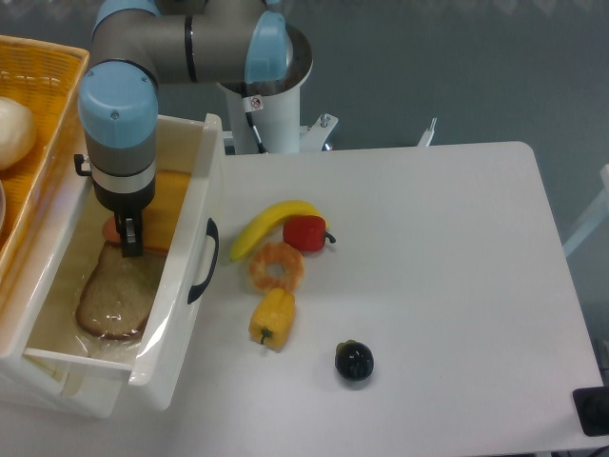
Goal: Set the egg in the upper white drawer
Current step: 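Hold the egg down inside the drawer near the bread slice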
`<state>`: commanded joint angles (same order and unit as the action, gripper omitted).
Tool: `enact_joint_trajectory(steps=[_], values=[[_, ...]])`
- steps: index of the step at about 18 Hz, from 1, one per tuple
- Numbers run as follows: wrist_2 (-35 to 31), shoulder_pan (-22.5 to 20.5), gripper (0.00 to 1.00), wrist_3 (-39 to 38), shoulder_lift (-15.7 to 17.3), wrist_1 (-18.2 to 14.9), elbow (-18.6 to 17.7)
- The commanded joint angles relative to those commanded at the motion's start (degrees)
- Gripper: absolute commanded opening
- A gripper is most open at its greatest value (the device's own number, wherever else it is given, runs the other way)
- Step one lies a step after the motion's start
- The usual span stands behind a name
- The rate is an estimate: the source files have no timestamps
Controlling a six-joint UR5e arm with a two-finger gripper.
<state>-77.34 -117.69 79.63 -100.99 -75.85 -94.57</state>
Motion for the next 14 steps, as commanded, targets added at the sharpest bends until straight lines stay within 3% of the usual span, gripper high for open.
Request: enact_joint_trajectory(steps=[6,12,14], values=[[0.09,-0.17,0.94,0.18,0.26,0.18,0.35],[0.09,-0.26,0.95,0.09,0.44,0.26,1.05],[0.18,-0.35,0.99,0.17,0.44,0.35,1.41]])
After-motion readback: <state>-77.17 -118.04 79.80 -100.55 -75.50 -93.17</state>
